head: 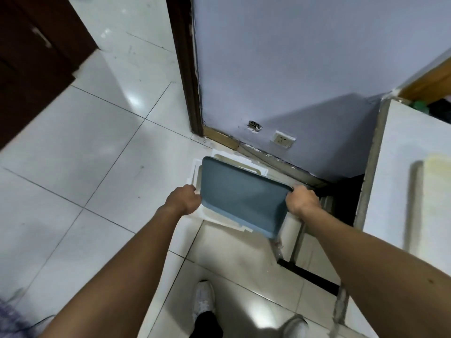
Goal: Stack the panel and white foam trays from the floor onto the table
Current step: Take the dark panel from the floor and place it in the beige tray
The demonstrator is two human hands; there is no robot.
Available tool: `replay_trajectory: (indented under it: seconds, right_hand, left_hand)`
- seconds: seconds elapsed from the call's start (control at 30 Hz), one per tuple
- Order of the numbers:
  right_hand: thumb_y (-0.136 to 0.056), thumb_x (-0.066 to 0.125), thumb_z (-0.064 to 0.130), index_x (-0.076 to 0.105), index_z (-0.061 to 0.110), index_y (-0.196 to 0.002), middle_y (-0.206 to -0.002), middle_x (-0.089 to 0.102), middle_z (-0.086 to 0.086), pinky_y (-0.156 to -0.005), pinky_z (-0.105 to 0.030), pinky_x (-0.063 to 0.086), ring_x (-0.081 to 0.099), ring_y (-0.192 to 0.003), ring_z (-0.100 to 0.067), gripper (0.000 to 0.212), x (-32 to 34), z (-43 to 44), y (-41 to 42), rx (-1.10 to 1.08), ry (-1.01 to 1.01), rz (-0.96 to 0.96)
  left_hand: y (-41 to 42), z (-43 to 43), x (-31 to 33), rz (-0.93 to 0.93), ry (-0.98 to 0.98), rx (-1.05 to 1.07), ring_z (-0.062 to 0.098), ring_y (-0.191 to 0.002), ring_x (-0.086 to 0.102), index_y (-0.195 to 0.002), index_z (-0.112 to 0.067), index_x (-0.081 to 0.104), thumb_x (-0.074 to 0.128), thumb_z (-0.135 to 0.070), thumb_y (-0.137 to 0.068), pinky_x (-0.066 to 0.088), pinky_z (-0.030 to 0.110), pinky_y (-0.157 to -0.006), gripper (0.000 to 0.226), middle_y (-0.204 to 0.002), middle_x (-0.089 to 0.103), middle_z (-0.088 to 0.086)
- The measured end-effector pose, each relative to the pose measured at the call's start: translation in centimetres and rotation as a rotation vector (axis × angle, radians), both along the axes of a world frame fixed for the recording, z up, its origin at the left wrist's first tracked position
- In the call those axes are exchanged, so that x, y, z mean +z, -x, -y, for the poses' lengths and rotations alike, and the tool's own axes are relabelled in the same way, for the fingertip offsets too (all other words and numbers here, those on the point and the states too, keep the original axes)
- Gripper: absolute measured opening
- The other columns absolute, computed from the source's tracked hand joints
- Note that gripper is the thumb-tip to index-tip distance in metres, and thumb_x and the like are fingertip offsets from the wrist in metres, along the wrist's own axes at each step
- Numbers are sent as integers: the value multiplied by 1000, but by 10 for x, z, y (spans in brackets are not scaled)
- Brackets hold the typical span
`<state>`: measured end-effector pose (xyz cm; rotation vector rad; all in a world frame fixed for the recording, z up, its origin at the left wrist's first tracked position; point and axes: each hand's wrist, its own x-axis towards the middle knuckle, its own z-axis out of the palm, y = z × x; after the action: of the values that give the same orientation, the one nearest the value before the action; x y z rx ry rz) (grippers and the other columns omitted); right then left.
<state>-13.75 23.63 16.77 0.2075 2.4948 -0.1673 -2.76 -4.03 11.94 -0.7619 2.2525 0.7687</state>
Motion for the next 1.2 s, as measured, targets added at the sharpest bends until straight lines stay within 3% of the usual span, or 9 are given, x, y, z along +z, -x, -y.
replay_trajectory:
  seconds: [0.07, 0.23, 0.43, 0.53, 0.6, 0.7, 0.83, 1.07, 1.2]
  right_hand:
    - [-98, 46, 18, 63, 13, -125, -132, 60, -18, -97, -36, 46, 56, -121, -39, 32, 27, 1, 6, 8, 34, -4]
    - [-94, 47, 22, 66, 21, -121, -124, 66, -14, -98, -40, 50, 61, -112, -38, 33, 96, -8, 23, 22, 149, -26]
    - [-95, 48, 23, 67, 17, -117, -120, 68, -12, -97, -43, 52, 65, -107, -38, 31, 192, -33, 39, 50, 276, -56]
    - [-90, 50, 24, 69, 18, -109, -106, 73, -13, -88, -45, 58, 72, -92, -35, 28, 243, -50, 45, 11, 374, -74]
    - [-94, 49, 14, 68, 15, -103, -95, 74, -11, -74, -35, 60, 75, -79, -29, 21, 291, -58, 36, -17, 451, -76]
    - [-98, 43, 2, 64, 10, -101, -91, 71, -13, -52, -23, 51, 72, -61, -22, 23, 340, -81, 31, -29, 552, -82]
    - [-100, 47, 5, 64, 4, -108, -100, 70, -18, -60, -28, 56, 69, -58, -15, 19, 391, -131, 16, -11, 591, -105]
    - [-100, 50, 12, 67, -7, -91, -79, 62, -15, -70, -42, 59, 65, -56, -26, 27, 457, -224, -7, -190, 634, -375]
    - [-98, 49, 16, 64, 4, -72, -69, 60, -12, -65, -36, 56, 62, -55, -27, 32, 480, -261, -23, -271, 639, -544]
  left_hand:
    - [6, -1, 28, -76, 21, 29, 34, -125, 53, -138, -9, 55, 44, -19, -98, 42, 35, -99, 42, -139, 57, 14]
    - [21, -1, 96, -239, 167, 14, 38, -104, 61, -120, -13, 62, 43, -20, -95, 46, 36, -80, 32, -117, 68, 14]
    - [26, -11, 189, -391, 254, 36, 39, -118, 55, -138, -7, 47, 45, -18, -97, 45, 42, -92, 43, -131, 61, 16]
    - [30, -19, 237, -448, 267, 9, 38, -116, 57, -142, -11, 43, 45, -21, -98, 46, 42, -91, 46, -128, 64, 15]
    - [32, -26, 267, -495, 273, -16, 40, -112, 57, -138, -11, 46, 43, -21, -98, 46, 42, -89, 41, -123, 66, 16]
    - [33, -38, 308, -571, 298, -24, 43, -107, 58, -128, -8, 52, 40, -23, -100, 47, 44, -87, 34, -117, 67, 22]
    - [23, -77, 350, -695, 313, -36, 48, -100, 58, -117, -4, 52, 34, -26, -104, 43, 45, -80, 31, -109, 65, 29]
    - [6, -162, 408, -913, 262, -54, 38, -79, 56, -97, -13, 51, 39, -24, -104, 37, 37, -67, 18, -89, 65, 16]
    - [-2, -218, 444, -1066, 104, 114, 29, -72, 50, -99, -11, 45, 32, -21, -106, 33, 36, -64, 17, -80, 57, 7]
